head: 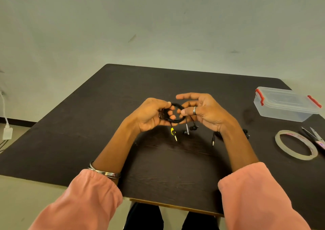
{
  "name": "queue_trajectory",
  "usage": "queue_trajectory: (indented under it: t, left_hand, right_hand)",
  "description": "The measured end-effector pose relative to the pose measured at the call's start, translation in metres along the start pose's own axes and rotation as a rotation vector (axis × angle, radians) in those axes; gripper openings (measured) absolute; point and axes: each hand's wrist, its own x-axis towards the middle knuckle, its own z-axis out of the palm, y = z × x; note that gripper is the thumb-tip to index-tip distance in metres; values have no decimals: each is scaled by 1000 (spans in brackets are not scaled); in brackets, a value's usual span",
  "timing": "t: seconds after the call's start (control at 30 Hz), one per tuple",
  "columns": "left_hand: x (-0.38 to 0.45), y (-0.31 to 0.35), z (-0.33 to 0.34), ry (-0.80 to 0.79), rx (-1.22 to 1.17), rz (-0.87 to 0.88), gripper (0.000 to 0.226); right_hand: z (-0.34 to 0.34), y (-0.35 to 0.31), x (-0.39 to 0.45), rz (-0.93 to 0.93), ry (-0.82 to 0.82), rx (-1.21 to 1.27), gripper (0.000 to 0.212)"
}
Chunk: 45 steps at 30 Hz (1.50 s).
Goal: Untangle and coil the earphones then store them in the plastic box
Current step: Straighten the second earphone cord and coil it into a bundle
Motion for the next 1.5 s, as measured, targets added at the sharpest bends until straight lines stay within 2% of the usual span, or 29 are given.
queue_trajectory:
  t: [0.1, 0.17, 0.27, 0.33, 0.4, 0.6, 0.7, 0.8, 1.07, 1.3, 1.43, 1.5]
  left_hand:
    - [3, -10, 5, 117, 224, 22, 22]
    - [8, -15, 8, 221, 410, 98, 24]
    - [15, -18, 1, 361, 946, 308, 26]
    - [17, -17, -5, 378, 1163, 370, 26]
    - [17, -18, -9, 346, 1242, 340, 22]
    - [11, -12, -14, 226, 1270, 344, 20]
    - [9, -13, -15, 169, 1254, 329, 16]
    - [8, -14, -16, 137, 1200, 302, 16]
    - [4, -20, -14, 230, 1127, 335, 12]
    - [3, -21, -16, 251, 871, 277, 11]
    - [2, -22, -14, 244, 907, 264, 10]
    - [3, -23, -14, 263, 991, 317, 10]
  right_hand:
    - [2, 12, 0, 74, 52, -152, 44]
    - [3, 19, 7, 84, 109, -267, 40]
    - [1, 23, 17, 12, 188, -501, 34]
    - [0, 23, 18, -3, 168, -647, 31]
    - [-2, 23, 17, 34, 134, -653, 31]
    - [-6, 18, 10, 69, -8, -589, 22]
    - [-5, 17, 7, 40, 7, -768, 12]
    - [-4, 19, 7, 21, 36, -838, 10]
    - [-13, 15, -2, -8, -36, -826, 29]
    - [-15, 17, -9, -29, -22, -785, 31]
    - [-14, 16, -9, -6, -11, -768, 26]
    - [-15, 16, -11, -36, 11, -776, 22]
